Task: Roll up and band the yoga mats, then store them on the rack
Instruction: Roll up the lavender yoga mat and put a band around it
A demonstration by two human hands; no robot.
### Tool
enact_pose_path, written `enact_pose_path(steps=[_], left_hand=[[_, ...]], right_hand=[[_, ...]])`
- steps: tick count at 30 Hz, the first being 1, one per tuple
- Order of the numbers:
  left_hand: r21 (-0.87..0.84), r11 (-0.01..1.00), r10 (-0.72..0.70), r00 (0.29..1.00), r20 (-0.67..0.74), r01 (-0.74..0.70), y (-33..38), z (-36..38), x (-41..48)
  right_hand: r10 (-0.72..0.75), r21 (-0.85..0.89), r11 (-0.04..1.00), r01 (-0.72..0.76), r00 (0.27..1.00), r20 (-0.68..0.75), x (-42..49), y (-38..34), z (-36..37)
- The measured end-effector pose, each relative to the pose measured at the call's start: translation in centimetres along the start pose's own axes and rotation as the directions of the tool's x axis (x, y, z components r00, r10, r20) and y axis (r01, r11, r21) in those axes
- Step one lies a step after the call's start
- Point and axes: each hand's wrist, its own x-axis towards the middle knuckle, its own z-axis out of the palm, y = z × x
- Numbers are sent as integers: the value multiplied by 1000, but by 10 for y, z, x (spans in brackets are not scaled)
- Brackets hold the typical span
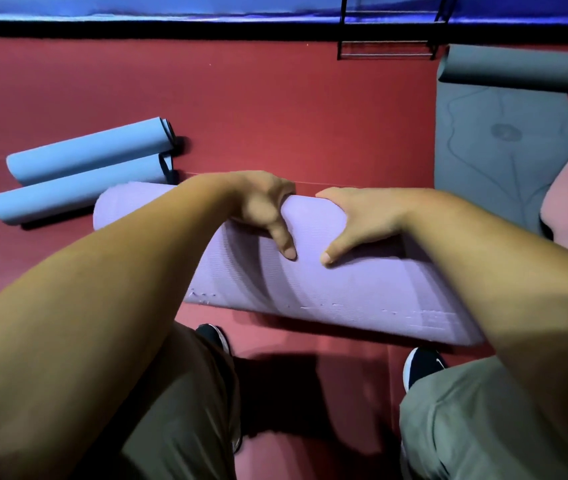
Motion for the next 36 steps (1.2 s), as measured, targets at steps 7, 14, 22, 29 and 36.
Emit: enact_pose_path(steps=[7, 14, 22, 29, 36], left_hand=[[-273, 958, -42, 982, 185, 93, -16, -6, -1], [-164, 985, -31, 989, 145, 55, -12, -5, -4], [441, 896, 79, 996, -35, -55, 12, 15, -16], [322, 946, 80, 993, -87, -48, 11, 16, -12], [-57, 998, 16, 1000, 14, -15, -6, 4, 0]], right_hand=[[-18, -263, 965, -20, 990, -143, -1, -19, 16], [-74, -189, 981, 40, 981, -178, 9, -19, 19], [-16, 213, 977, 12, 1000, 15, -6, 4, 2], [-7, 315, 949, -27, 994, 107, -5, 3, 6], [8, -3, 1000, -8, 1000, 23, -7, -5, 0]])
